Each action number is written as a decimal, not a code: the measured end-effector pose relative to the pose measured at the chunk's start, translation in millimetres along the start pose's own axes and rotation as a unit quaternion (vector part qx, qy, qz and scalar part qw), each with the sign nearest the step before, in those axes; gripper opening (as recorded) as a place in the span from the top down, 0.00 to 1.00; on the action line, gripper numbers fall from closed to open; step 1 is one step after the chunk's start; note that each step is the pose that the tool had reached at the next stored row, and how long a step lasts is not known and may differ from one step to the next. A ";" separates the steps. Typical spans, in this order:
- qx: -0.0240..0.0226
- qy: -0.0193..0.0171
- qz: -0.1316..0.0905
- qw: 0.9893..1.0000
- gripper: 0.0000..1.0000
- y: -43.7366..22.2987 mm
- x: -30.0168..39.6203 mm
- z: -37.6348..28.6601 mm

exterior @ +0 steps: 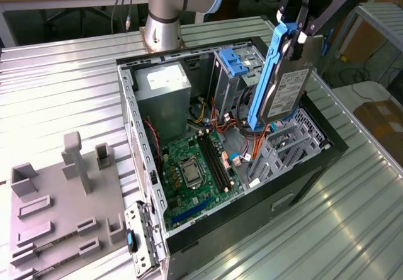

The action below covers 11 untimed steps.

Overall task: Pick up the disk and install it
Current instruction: 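Insert the disk into the insertion slot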

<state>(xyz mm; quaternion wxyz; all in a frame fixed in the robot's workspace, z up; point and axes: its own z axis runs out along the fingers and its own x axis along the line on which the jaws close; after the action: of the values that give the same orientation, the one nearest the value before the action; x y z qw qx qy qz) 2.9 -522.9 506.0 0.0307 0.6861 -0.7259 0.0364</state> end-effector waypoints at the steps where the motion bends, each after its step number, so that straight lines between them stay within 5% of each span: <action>1: 0.000 0.000 0.000 1.000 0.63 0.0 0.0 0.0; 11: 0.000 0.000 0.000 1.000 0.63 -3.1 -0.2 0.2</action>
<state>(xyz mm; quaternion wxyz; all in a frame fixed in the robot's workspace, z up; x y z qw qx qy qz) 6.0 -522.9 505.8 0.0304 0.6862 -0.7259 0.0361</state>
